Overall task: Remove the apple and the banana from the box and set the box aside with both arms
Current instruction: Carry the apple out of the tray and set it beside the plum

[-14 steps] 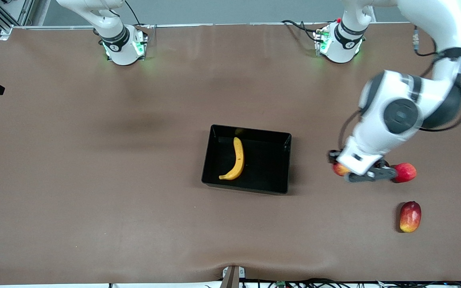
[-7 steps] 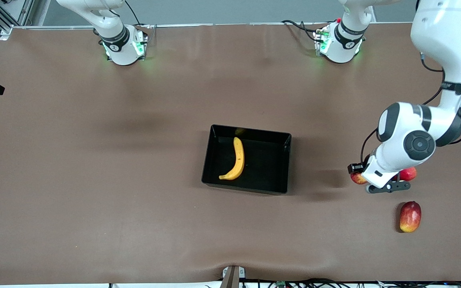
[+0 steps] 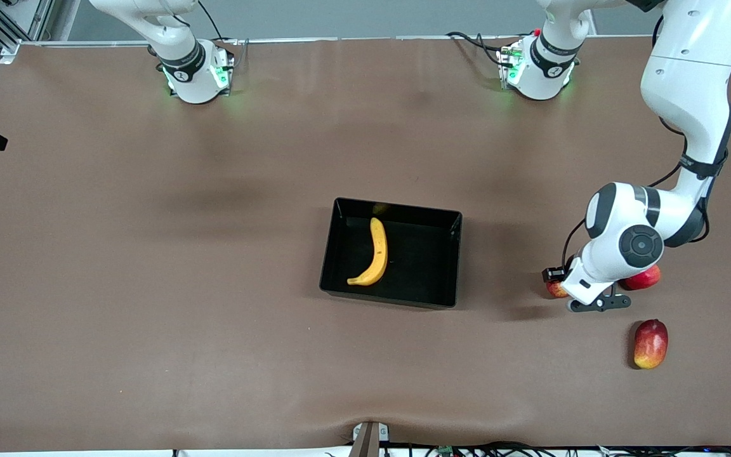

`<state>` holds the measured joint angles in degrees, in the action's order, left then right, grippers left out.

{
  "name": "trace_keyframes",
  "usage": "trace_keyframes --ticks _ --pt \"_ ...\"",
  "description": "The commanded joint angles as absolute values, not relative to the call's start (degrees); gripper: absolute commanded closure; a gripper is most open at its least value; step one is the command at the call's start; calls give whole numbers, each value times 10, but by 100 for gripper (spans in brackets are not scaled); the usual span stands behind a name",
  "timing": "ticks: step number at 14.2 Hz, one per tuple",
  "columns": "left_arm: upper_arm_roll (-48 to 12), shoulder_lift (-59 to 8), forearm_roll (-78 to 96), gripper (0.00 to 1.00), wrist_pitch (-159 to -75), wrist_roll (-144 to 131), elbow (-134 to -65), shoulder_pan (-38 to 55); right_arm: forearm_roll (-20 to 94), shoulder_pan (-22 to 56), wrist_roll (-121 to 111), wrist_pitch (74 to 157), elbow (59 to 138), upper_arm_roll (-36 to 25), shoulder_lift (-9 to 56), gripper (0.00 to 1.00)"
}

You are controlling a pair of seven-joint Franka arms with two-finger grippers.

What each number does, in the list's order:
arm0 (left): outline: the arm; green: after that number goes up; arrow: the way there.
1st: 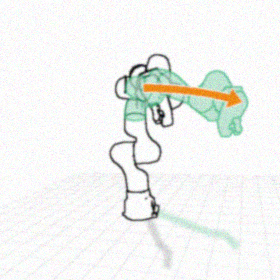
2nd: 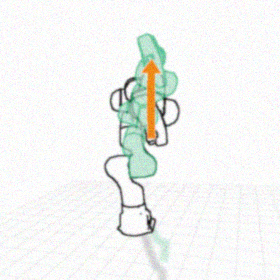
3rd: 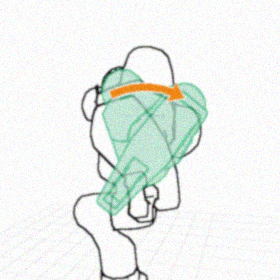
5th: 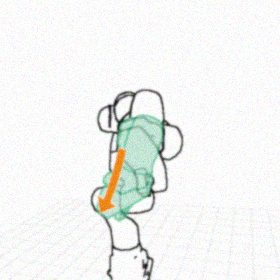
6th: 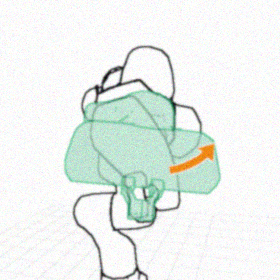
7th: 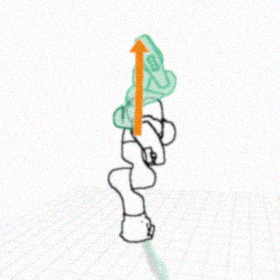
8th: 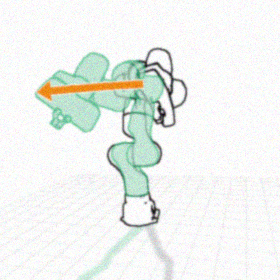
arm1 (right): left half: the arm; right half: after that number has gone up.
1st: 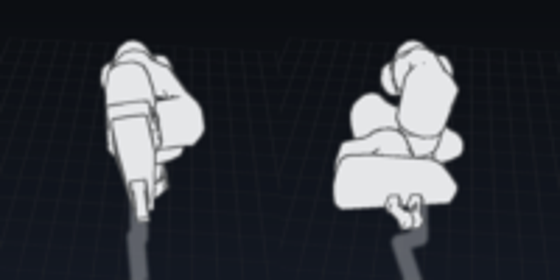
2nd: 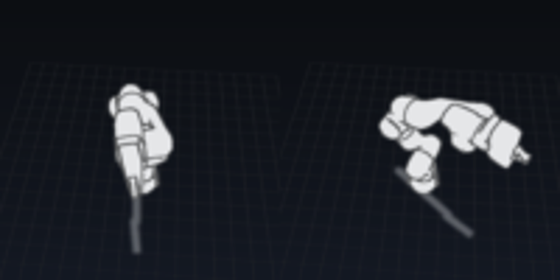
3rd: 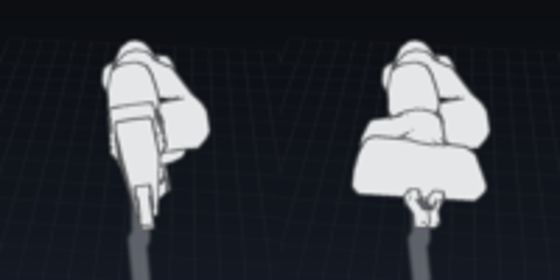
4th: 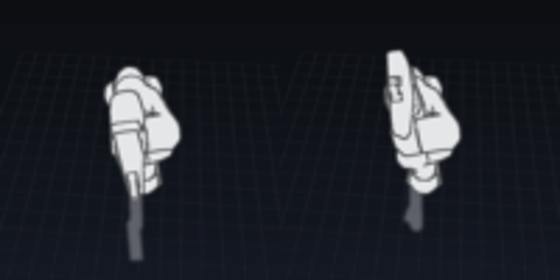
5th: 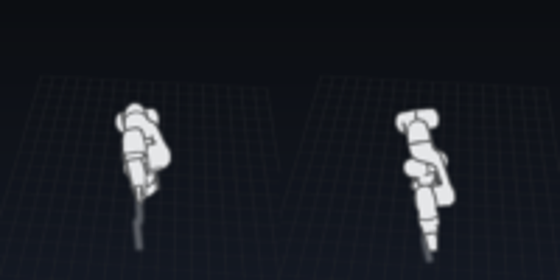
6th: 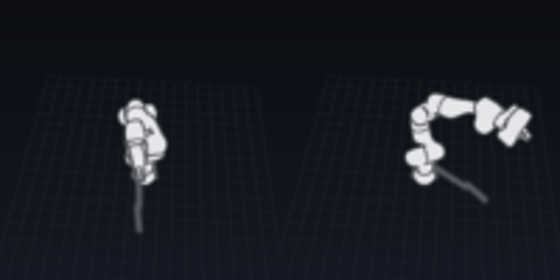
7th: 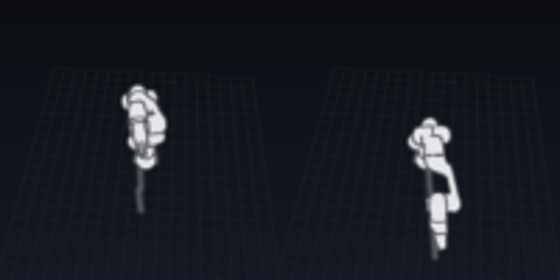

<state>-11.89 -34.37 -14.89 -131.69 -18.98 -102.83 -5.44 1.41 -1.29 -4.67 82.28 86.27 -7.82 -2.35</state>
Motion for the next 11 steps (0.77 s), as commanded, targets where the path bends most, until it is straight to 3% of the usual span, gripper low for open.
trace_keyframes --ticks 1,7,11 --pt "-123 -331 -167 0 -1314 -187 -1014 -58 20 -18 -42 821 860 -76 -25 0" --pt "-161 -243 -166 0 -1242 -197 -999 -33 21 -18 -42 821 860 -76 -25 0" --pt "-241 -221 -157 0 -1231 -236 -998 -34 21 -18 -41 820 860 -76 -25 0"
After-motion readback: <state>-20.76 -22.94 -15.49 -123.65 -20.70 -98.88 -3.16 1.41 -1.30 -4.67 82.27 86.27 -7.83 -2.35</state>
